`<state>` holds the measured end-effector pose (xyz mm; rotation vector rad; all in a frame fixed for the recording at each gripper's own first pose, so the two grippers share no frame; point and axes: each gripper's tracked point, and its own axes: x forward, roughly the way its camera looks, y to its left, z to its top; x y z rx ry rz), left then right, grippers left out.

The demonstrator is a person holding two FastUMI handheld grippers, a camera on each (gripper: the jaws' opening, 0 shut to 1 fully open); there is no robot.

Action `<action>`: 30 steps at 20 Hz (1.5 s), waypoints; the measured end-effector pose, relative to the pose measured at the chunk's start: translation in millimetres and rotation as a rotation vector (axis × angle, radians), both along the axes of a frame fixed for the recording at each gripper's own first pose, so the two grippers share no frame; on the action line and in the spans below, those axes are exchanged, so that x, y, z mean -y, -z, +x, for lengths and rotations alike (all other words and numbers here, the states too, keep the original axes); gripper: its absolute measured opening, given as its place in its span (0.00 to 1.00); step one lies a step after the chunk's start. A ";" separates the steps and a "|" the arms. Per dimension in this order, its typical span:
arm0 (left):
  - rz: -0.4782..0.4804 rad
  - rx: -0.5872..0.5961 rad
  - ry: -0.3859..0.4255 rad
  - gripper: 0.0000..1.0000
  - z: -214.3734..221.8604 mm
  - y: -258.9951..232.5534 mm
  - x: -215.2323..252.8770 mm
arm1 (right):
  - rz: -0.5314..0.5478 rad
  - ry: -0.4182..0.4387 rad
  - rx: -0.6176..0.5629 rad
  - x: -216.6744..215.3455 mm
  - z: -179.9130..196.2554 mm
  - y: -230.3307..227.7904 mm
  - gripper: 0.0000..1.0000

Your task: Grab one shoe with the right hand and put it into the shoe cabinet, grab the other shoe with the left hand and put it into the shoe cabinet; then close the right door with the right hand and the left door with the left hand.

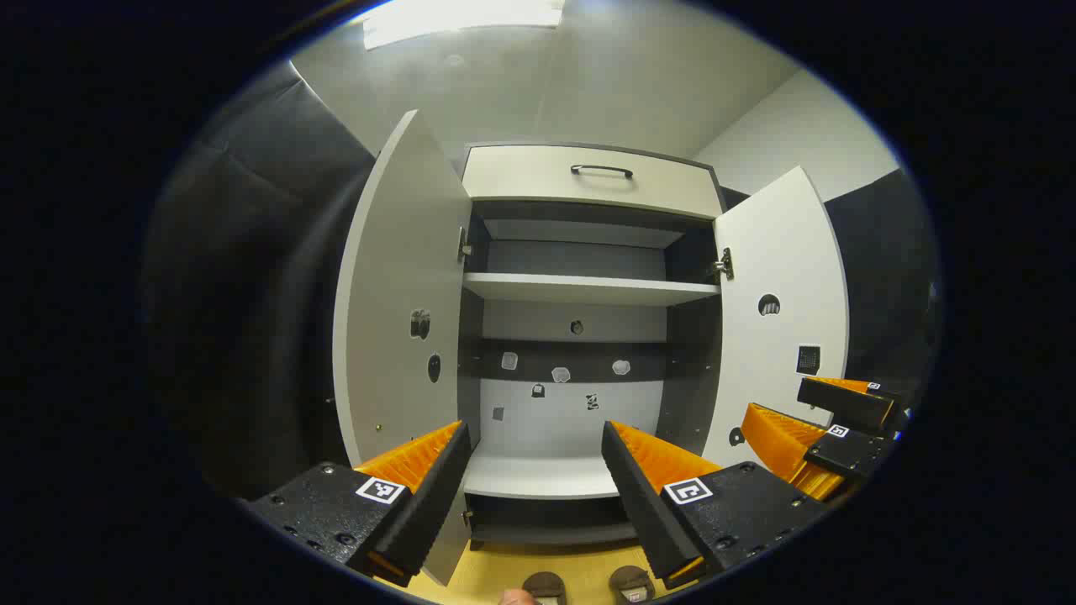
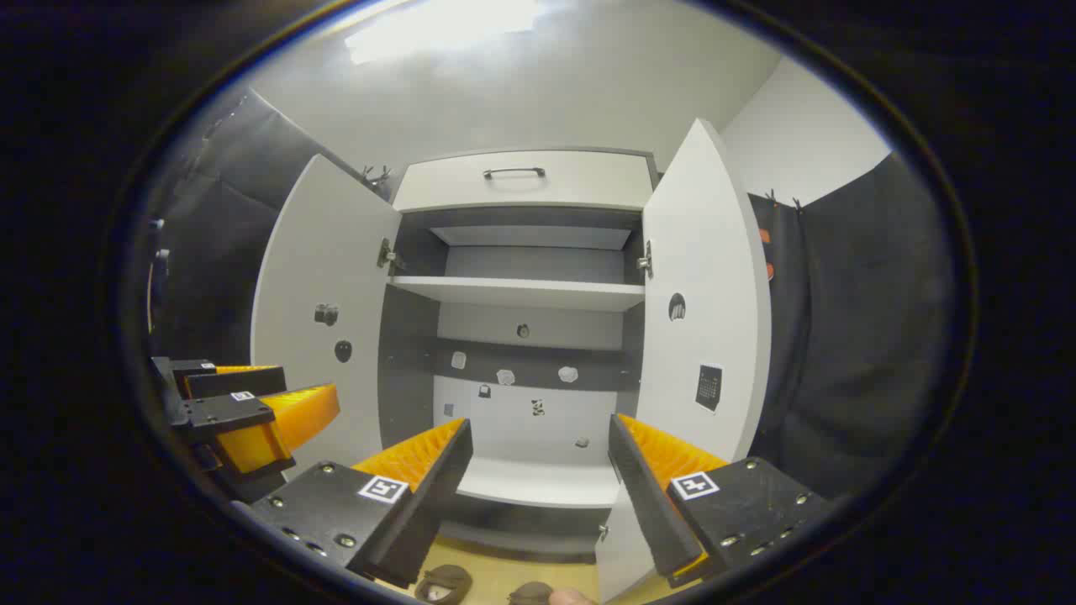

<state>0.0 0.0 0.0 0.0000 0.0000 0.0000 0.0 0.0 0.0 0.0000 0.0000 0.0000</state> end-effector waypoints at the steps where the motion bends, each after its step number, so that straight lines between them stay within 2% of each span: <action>1: -0.001 0.001 -0.003 0.96 -0.5 -0.8 -0.2 | 0.001 -0.002 -0.001 -0.4 -0.2 -0.1 0.97; 2: -0.001 0.002 -0.006 0.93 -1.1 -0.9 -0.5 | 0.003 -0.004 -0.003 -0.7 -0.4 0.7 0.97; 3: 0.000 0.001 -0.009 0.96 -1.3 -1.3 -0.9 | 0.003 -0.005 -0.005 -0.7 0.2 0.9 0.98; 13: 0.007 0.007 -0.021 0.96 -12.8 -5.4 -7.4 | 0.005 -0.012 -0.002 -6.8 -11.0 -0.2 0.98; 17: 0.012 0.010 -0.032 0.96 -15.9 -7.7 -12.1 | -0.002 -0.023 -0.018 -13.9 -10.8 13.9 0.98; 21: 0.018 0.016 -0.050 0.96 -17.4 -11.1 -19.9 | -0.007 -0.042 -0.087 -23.2 -10.4 61.5 0.97; 30: 0.044 0.040 -0.109 0.96 -24.4 -23.9 -46.1 | 0.008 -0.072 -0.344 -38.7 -35.6 231.6 0.98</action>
